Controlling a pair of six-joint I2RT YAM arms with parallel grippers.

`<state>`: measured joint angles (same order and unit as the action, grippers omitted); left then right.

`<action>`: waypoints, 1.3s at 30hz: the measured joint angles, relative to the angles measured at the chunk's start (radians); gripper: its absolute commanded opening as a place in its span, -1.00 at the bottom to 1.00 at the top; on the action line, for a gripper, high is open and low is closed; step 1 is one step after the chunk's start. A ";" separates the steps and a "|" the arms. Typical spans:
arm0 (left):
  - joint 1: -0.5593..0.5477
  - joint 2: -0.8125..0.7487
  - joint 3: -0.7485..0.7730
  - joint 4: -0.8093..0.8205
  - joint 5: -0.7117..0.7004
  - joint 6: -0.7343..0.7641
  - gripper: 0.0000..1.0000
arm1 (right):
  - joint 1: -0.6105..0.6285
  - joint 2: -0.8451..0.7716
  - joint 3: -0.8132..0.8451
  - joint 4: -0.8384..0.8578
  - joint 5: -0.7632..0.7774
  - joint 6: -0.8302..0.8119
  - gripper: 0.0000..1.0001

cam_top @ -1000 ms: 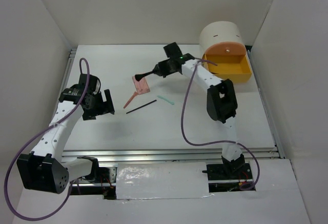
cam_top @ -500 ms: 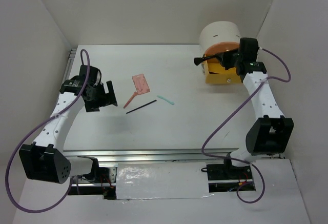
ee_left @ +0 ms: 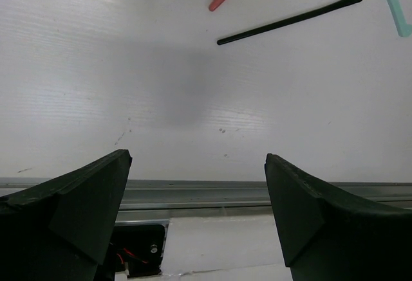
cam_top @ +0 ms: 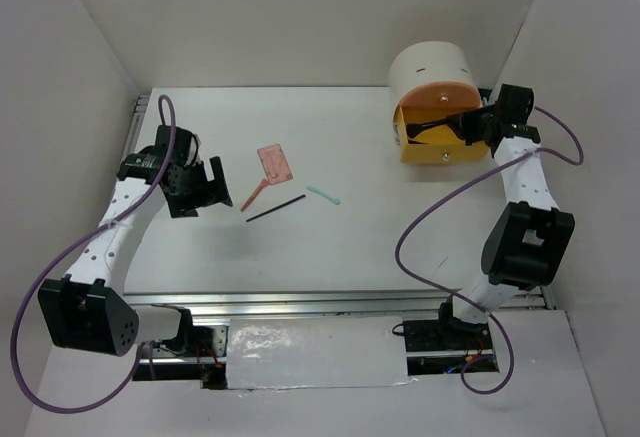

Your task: Organize the makeup

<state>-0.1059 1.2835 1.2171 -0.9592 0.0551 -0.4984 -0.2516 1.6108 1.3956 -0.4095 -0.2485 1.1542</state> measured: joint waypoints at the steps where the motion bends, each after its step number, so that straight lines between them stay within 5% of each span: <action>1: -0.001 -0.002 -0.006 0.000 0.000 0.000 0.99 | -0.002 0.012 0.001 0.000 -0.003 -0.001 -1.00; 13: -0.002 -0.019 -0.034 -0.008 0.002 -0.002 0.99 | -0.005 0.098 0.023 -0.003 -0.018 0.001 -0.66; 16: -0.002 -0.019 -0.034 -0.008 0.002 -0.002 0.99 | -0.006 0.098 0.050 -0.002 -0.019 0.008 0.03; 19: -0.003 -0.019 -0.034 -0.008 0.002 -0.002 0.99 | -0.009 0.099 0.075 -0.002 -0.021 0.012 0.52; 22: -0.003 -0.019 -0.034 -0.008 0.002 -0.002 0.99 | -0.011 0.099 0.093 -0.001 -0.021 0.011 0.75; 32: -0.009 0.003 -0.033 -0.004 0.007 -0.003 0.99 | 0.011 0.105 0.172 -0.013 -0.075 -0.005 0.74; 39: -0.117 0.144 0.036 -0.003 -0.024 -0.010 0.97 | 0.177 0.099 0.321 -0.044 -0.088 -0.130 0.71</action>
<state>-0.2230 1.4277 1.2533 -0.9627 0.0307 -0.5079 -0.0742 1.7096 1.7168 -0.4538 -0.3367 1.0237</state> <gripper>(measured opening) 0.992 0.862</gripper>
